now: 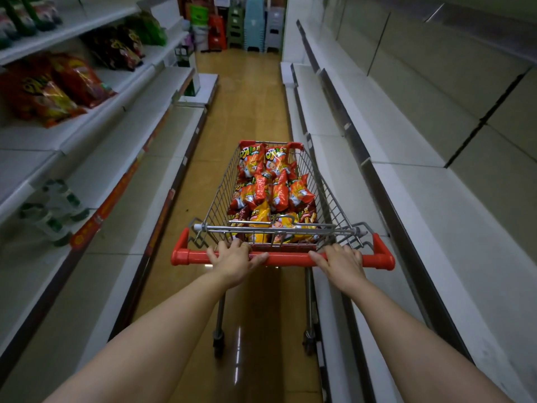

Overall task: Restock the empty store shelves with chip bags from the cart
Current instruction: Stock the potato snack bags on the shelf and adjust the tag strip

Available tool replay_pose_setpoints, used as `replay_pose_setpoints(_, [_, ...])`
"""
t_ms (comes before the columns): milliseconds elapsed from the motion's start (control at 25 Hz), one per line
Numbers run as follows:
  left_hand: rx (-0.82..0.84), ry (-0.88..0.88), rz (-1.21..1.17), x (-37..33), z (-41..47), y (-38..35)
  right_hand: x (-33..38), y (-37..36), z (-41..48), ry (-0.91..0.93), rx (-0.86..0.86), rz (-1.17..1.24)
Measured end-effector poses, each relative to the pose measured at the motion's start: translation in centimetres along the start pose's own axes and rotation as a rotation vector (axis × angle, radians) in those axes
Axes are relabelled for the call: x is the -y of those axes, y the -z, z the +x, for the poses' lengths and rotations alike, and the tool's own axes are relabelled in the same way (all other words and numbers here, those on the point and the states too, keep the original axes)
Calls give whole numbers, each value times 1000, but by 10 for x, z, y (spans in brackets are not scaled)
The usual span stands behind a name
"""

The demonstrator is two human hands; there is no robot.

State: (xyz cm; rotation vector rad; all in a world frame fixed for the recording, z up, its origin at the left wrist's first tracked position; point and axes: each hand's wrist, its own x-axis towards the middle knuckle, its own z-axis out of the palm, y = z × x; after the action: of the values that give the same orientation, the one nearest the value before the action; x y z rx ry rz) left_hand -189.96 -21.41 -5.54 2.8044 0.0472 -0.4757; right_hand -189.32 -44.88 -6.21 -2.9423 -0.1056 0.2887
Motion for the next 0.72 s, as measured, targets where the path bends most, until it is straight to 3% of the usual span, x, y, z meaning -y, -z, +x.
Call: replay_pose_setpoints(720, [78, 50, 55, -13, 178, 71, 2, 43, 182, -25, 36, 5])
